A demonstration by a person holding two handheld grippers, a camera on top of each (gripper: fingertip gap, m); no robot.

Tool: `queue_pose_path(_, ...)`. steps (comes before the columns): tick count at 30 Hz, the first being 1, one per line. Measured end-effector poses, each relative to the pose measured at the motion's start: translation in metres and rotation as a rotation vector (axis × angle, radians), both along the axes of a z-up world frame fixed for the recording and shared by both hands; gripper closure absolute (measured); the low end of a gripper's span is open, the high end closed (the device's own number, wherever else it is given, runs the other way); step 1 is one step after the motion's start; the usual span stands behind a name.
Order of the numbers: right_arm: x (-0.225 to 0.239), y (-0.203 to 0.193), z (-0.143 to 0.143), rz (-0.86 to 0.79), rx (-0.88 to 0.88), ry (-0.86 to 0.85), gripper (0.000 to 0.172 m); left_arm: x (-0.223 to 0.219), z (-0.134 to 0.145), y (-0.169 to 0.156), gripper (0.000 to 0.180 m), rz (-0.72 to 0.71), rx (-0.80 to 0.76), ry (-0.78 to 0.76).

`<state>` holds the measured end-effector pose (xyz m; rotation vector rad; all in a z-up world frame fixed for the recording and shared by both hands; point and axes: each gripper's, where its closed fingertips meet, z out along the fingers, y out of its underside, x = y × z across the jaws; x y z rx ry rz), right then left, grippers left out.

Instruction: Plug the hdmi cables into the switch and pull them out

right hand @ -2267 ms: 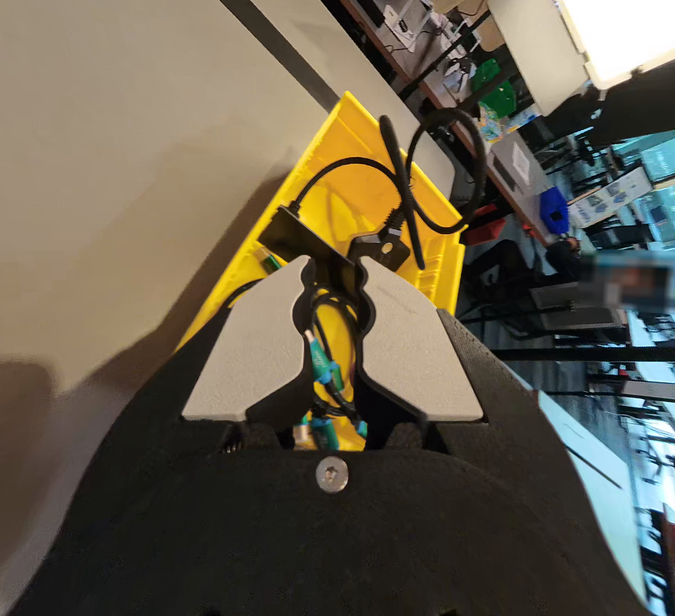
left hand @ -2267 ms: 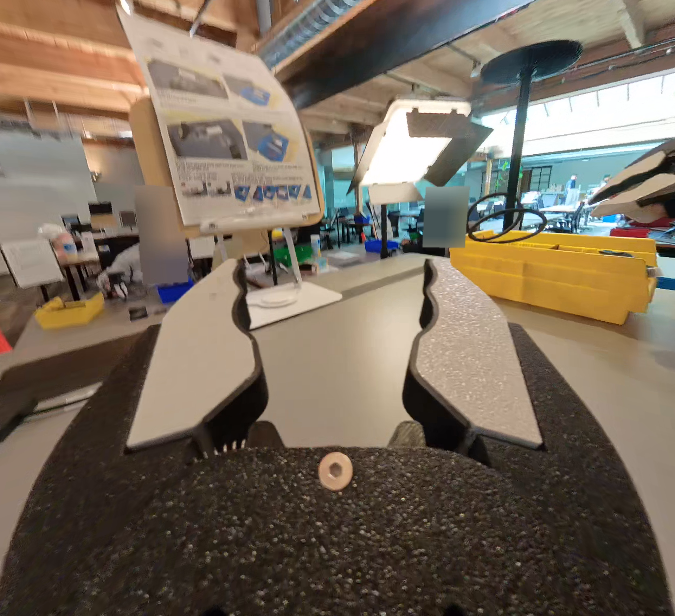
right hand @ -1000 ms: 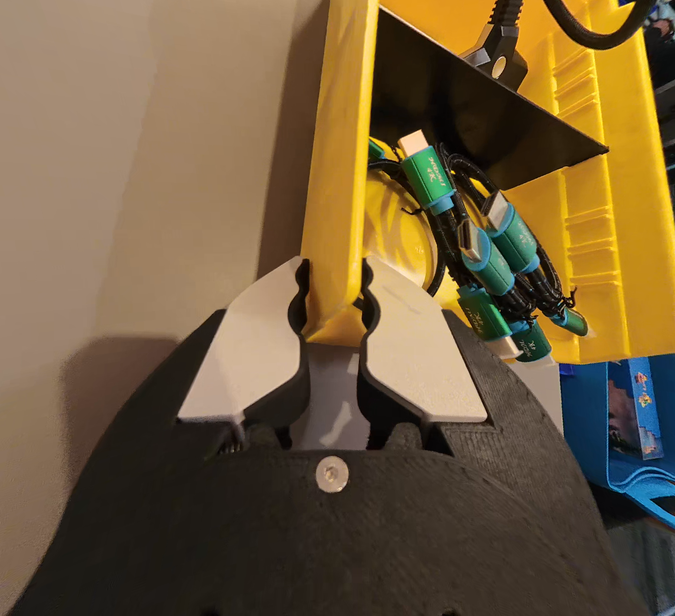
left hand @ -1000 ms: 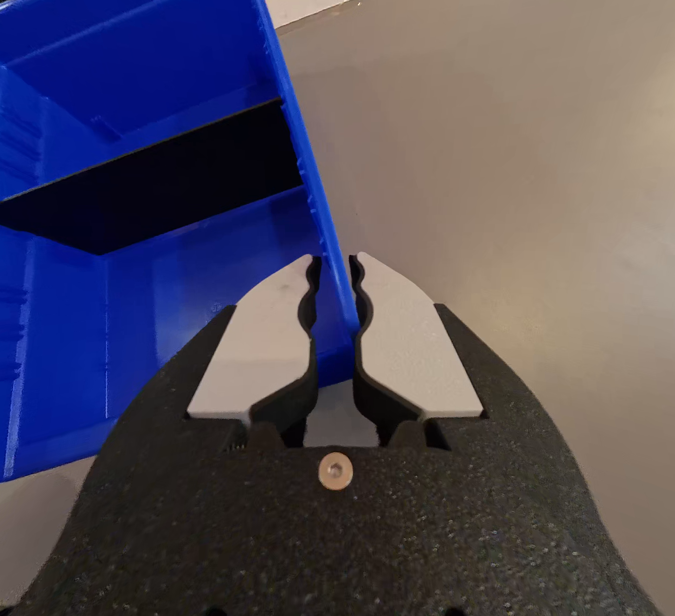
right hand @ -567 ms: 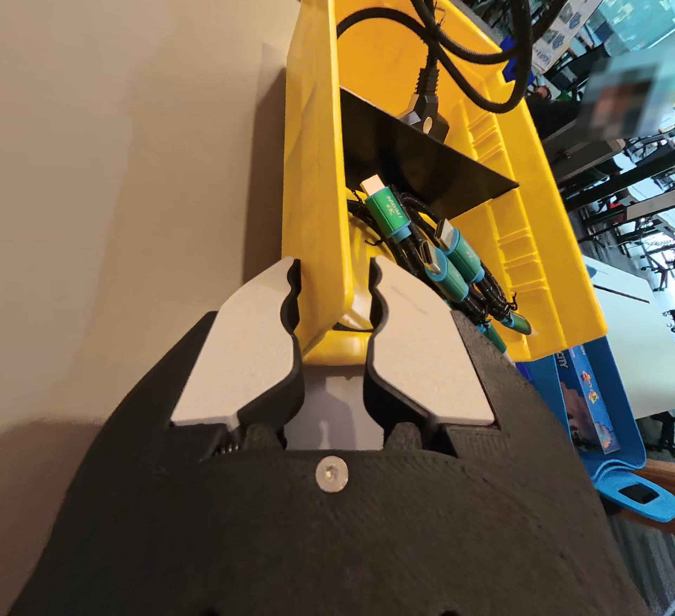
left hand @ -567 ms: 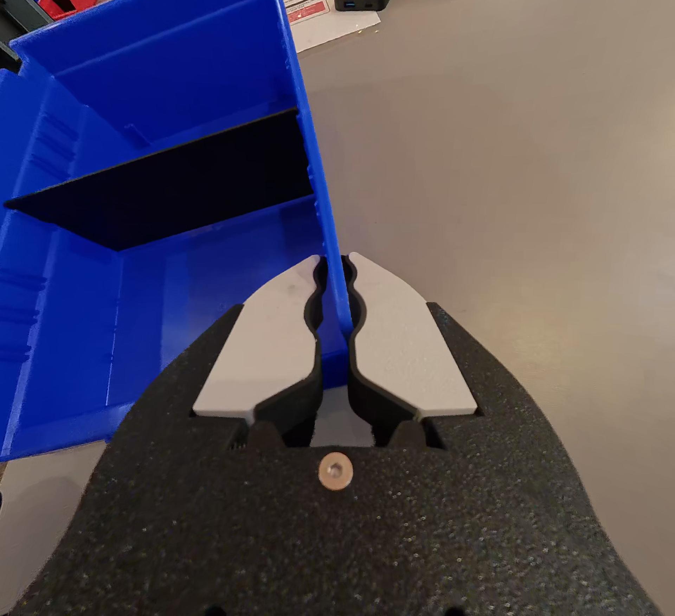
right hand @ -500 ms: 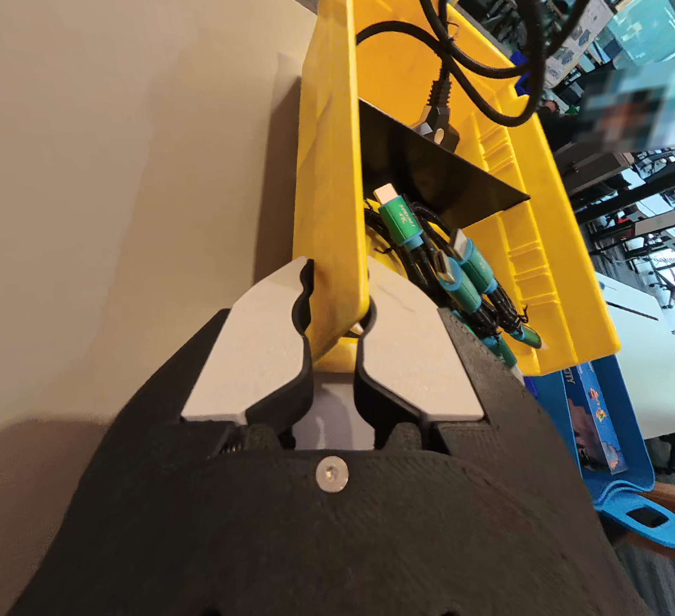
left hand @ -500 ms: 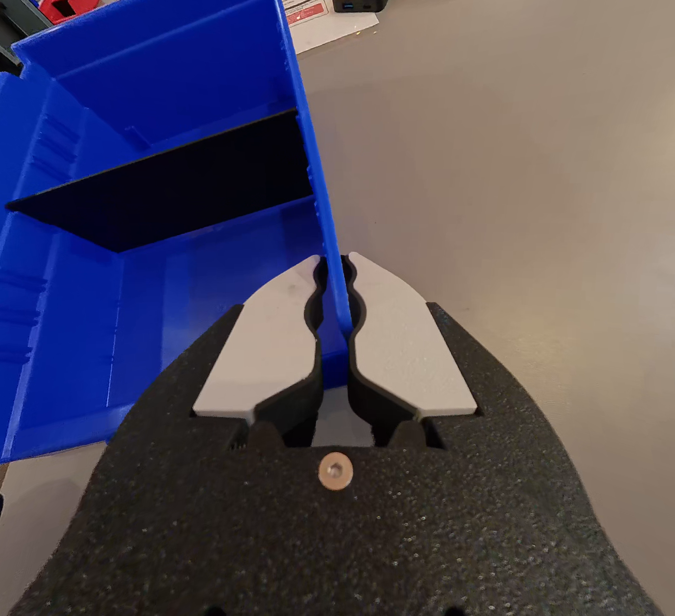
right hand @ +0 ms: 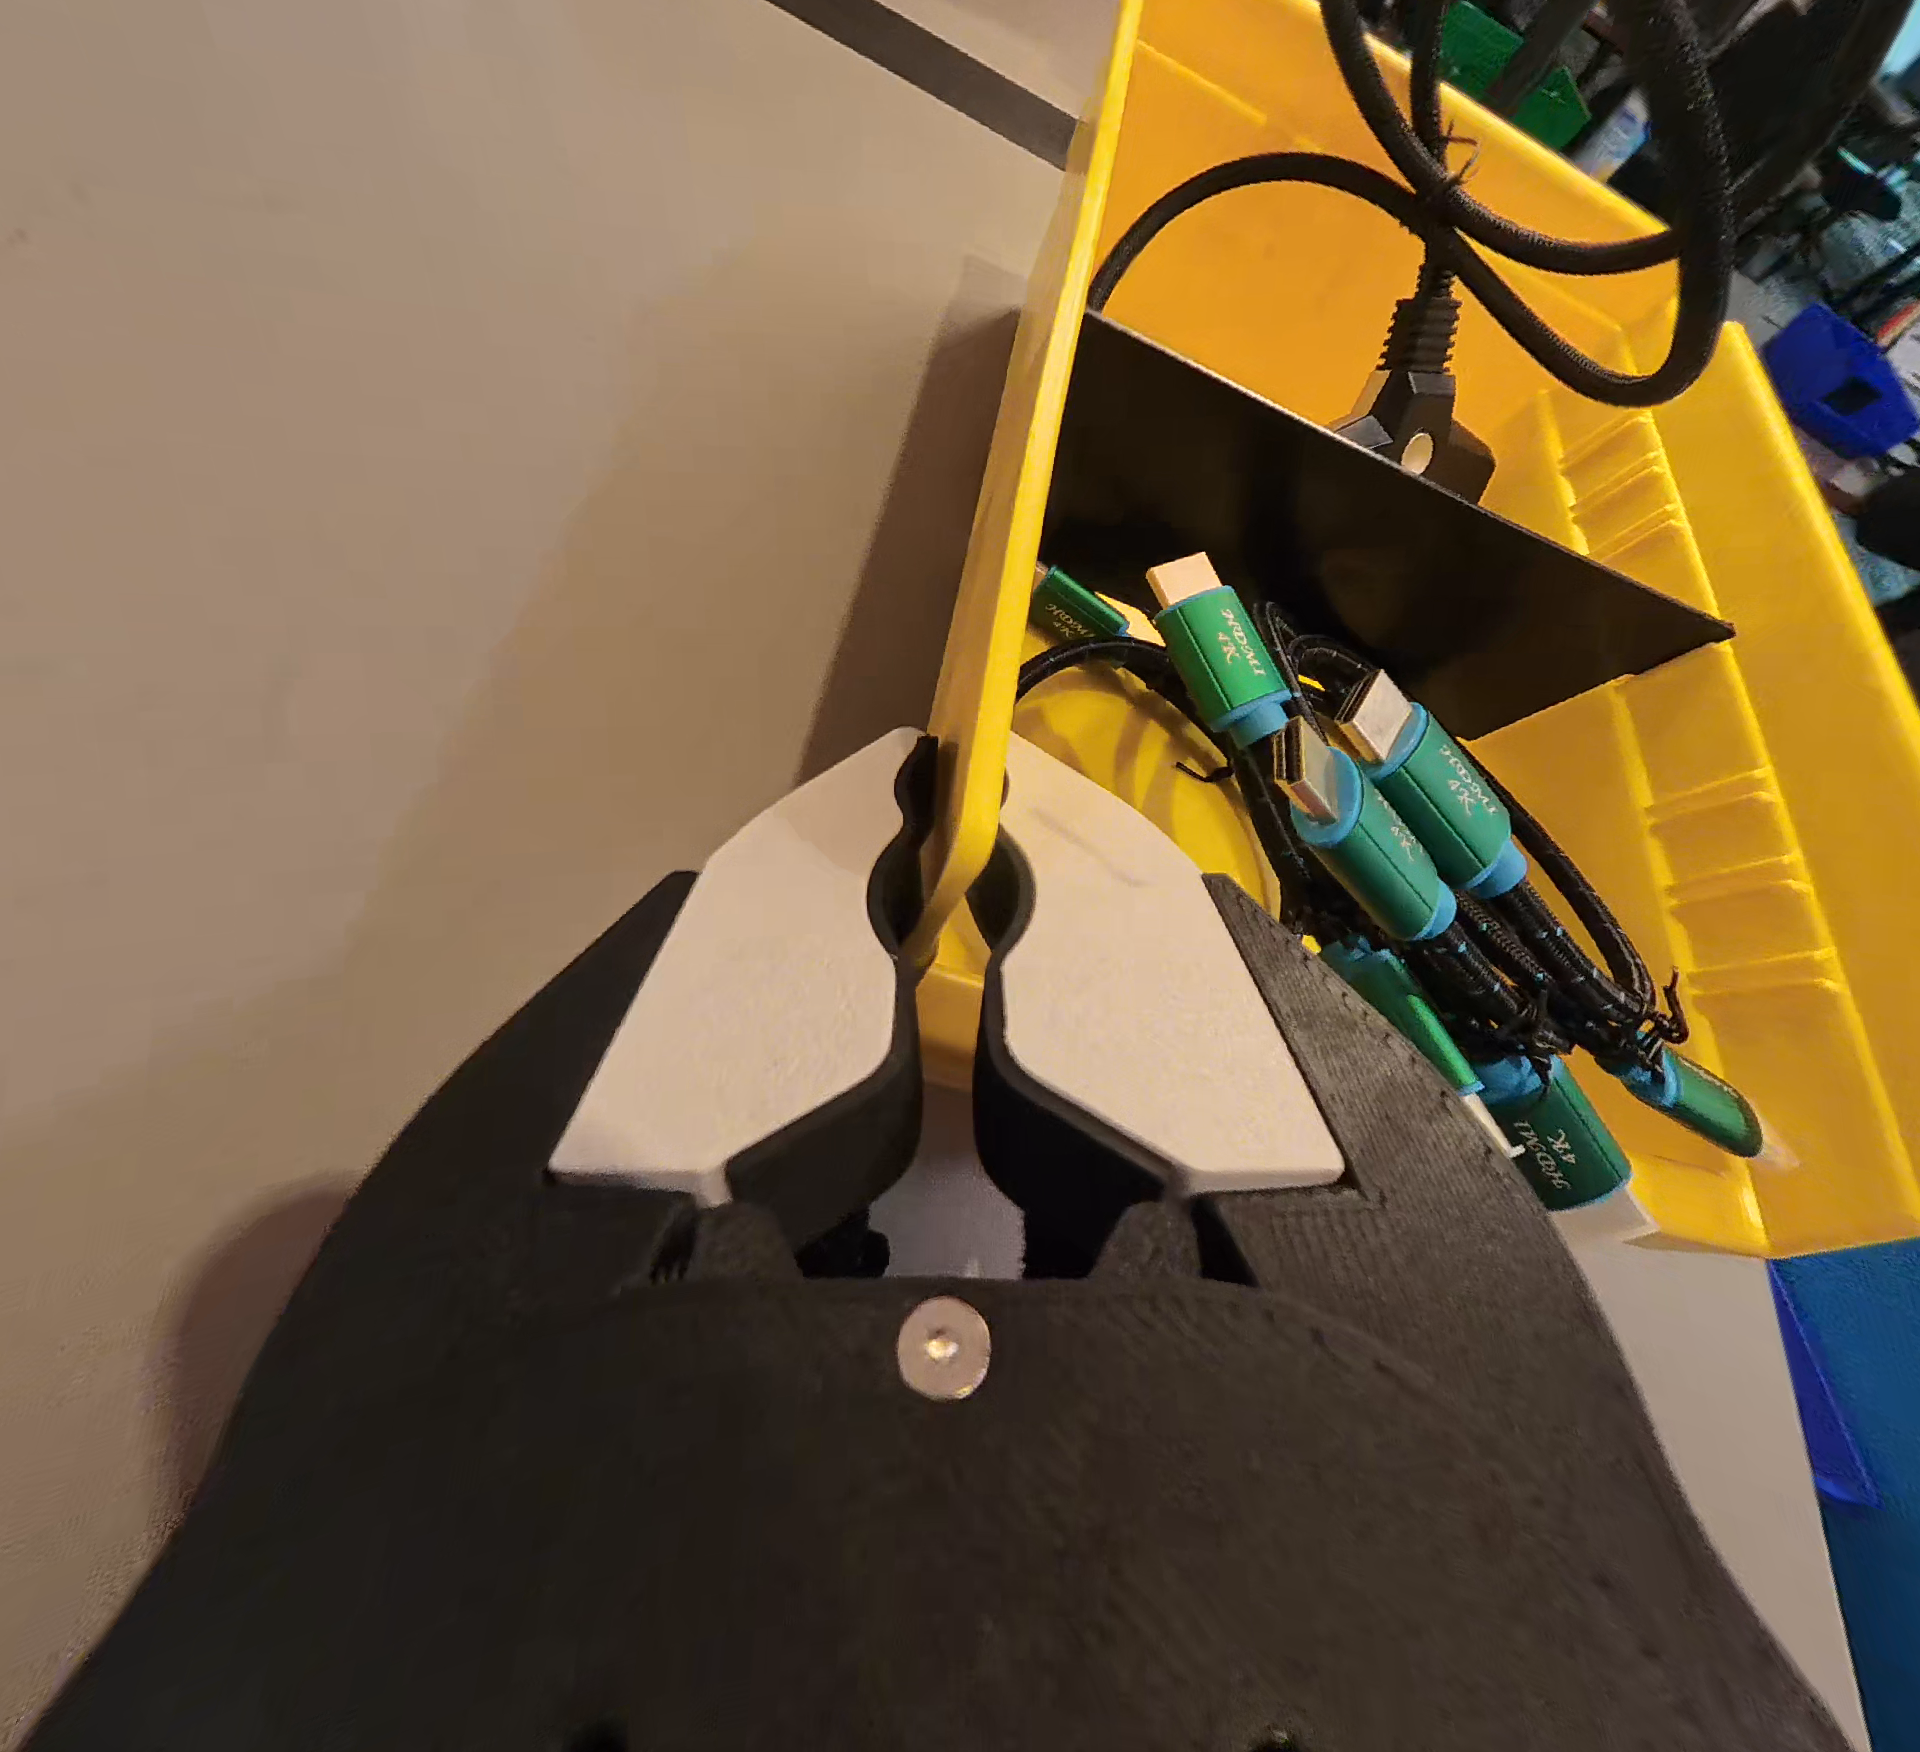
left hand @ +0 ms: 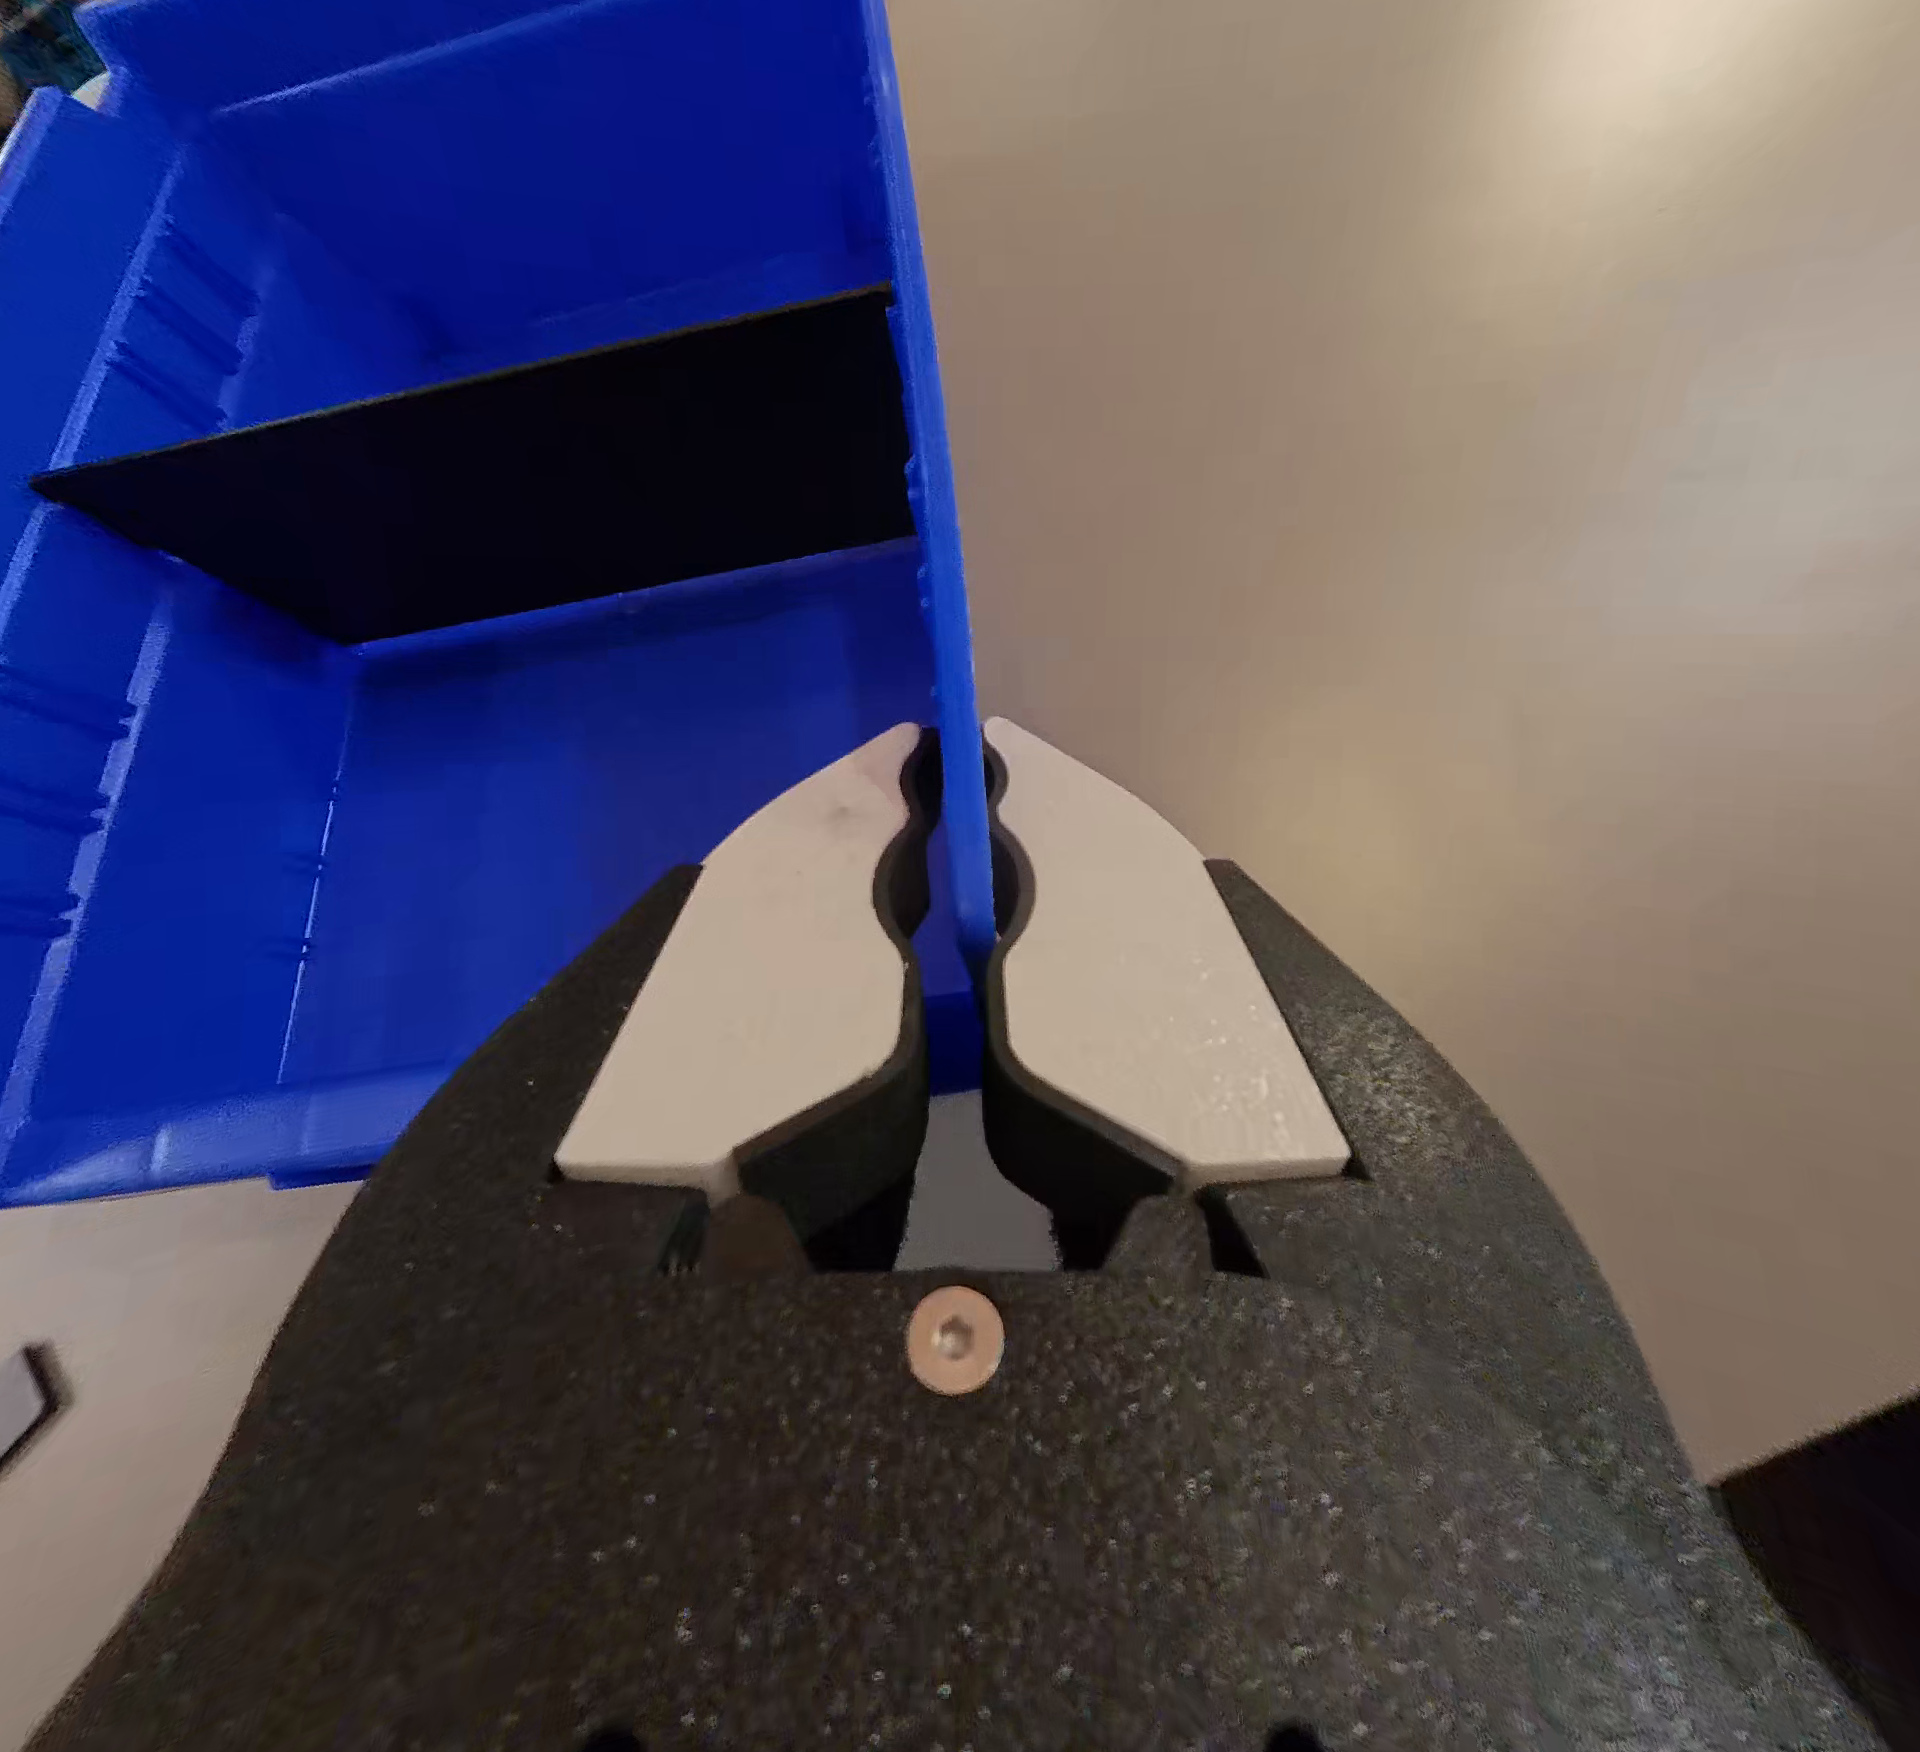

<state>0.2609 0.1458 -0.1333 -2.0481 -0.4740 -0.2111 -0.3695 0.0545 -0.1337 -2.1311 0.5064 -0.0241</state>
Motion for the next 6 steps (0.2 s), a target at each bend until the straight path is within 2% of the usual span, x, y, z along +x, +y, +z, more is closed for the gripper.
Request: queue_pose_path(6, -0.017, 0.008, -0.001, 0.134, -0.019, 0.017, 0.167, 0.036, 0.0, -0.011, 0.175, -0.272, -0.013, -0.011)
